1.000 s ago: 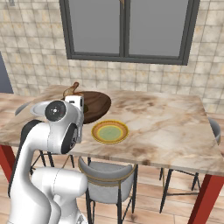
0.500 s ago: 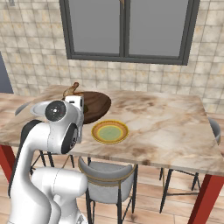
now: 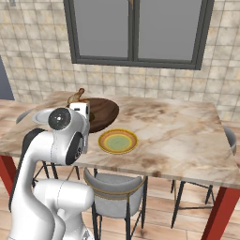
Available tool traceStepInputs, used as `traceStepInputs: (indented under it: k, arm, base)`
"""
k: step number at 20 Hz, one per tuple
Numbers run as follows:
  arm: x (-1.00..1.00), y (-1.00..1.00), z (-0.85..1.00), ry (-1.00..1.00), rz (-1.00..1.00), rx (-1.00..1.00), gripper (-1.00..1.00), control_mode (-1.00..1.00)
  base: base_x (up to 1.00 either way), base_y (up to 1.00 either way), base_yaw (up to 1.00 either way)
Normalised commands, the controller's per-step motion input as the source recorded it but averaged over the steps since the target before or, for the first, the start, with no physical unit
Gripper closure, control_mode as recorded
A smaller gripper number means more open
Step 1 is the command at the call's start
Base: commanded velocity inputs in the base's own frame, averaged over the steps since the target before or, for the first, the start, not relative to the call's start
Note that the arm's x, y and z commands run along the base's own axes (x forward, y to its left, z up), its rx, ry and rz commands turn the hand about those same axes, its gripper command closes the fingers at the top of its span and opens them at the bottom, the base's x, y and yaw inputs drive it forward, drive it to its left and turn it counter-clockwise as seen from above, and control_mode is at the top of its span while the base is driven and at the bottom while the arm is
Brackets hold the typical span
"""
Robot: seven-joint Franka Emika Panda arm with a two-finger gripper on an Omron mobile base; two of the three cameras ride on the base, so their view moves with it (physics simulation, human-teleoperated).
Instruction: Pick the chicken drumstick and avocado from their plates and place them in the bowl. Then put the bowl in the fridge.
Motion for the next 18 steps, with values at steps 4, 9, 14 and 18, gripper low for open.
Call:
traceStepInputs:
  k: [4, 9, 14, 18]
  arm:
    - [0.00, 0.00, 0.00, 0.00, 0.00, 0.00, 1.00, 1.00]
    - [0.00, 0.00, 0.00, 0.00, 0.00, 0.00, 1.00, 1.00]
    - [0.00, 0.00, 0.00, 0.00, 0.00, 0.00, 1.00, 1.00]
    - [0.00, 0.00, 0.00, 0.00, 0.00, 0.00, 1.00, 1.00]
  base:
    - [-0.33, -0.01, 0.11]
    - [-0.62, -0.02, 0.25]
    - [-0.37, 0.04, 0.51]
    - [-0.03, 0.11, 0.88]
